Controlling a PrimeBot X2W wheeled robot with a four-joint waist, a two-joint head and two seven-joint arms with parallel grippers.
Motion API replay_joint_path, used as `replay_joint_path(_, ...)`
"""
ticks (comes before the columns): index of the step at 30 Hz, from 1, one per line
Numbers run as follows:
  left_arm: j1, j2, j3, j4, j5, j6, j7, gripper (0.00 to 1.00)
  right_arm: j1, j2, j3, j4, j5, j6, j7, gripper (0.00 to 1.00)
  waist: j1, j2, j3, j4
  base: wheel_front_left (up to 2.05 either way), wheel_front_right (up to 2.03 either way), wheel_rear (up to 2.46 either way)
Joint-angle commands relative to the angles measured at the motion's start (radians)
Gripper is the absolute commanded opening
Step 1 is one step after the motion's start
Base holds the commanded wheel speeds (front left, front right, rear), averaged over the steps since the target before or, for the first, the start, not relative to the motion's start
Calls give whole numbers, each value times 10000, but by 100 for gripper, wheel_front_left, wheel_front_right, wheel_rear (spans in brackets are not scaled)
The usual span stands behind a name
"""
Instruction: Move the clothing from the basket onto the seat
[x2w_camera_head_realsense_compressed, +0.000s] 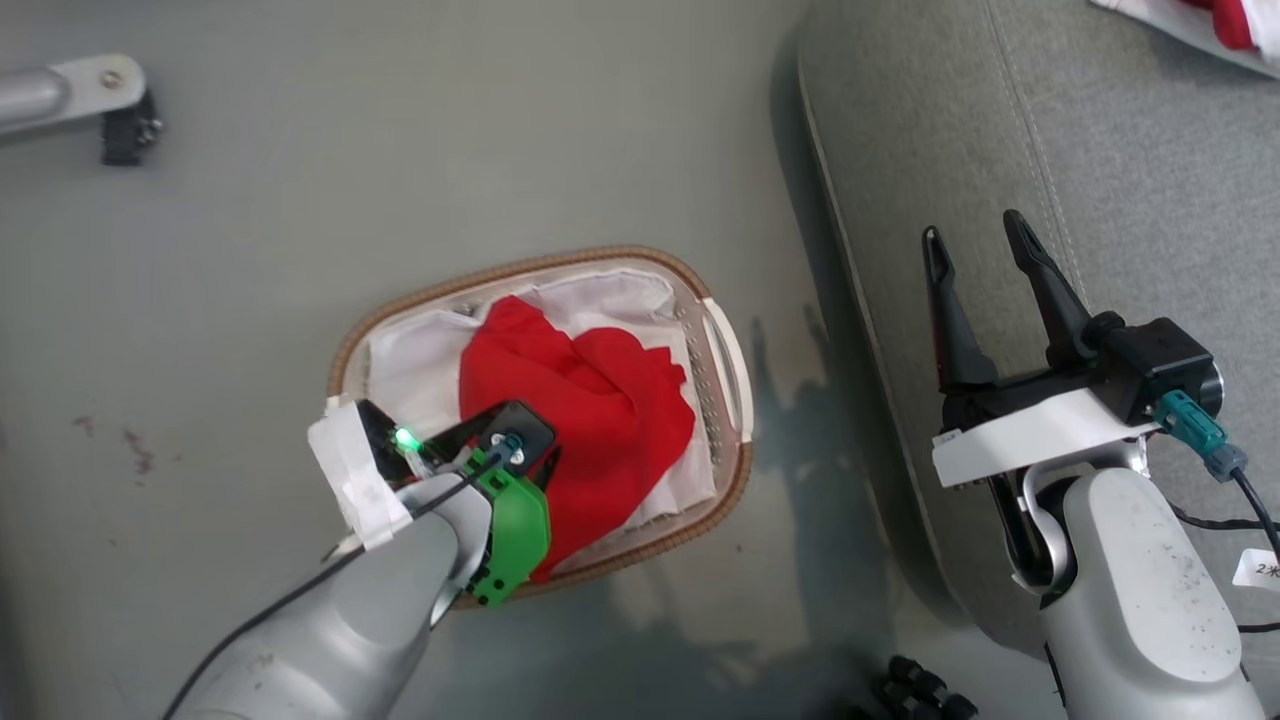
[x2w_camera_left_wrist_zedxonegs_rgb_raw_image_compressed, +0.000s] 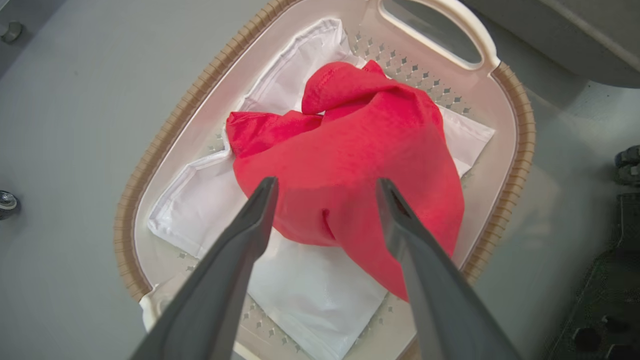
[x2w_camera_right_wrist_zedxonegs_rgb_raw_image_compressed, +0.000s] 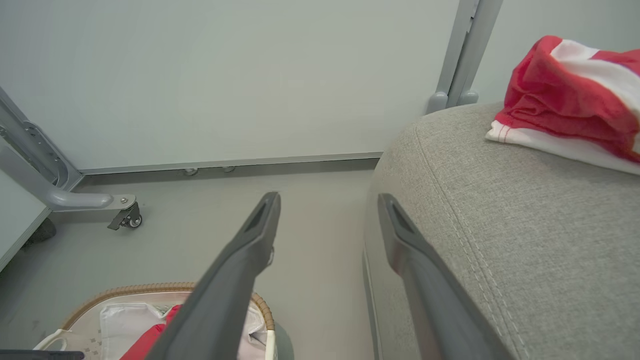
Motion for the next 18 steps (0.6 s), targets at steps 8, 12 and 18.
replay_joint_path(8, -1002, 548, -1173, 468, -845, 2, 348, 100, -414, -16, 280, -124, 508, -15, -23, 100, -1, 0, 1651, -1135, 0, 0, 0)
replay_joint_path(12, -1332, 688, -1532, 677, -1086, 2, 404, 100, -549, -16, 385, -157, 645, -15, -23, 100, -1, 0, 1953, -1230, 0, 0, 0)
replay_joint_path(18, -1725, 773, -1892, 1076, -1425, 2, 584, 100, -711, -17, 567, -200, 845, -15, -23, 100, -1, 0, 2356, -1371, 0, 0, 0)
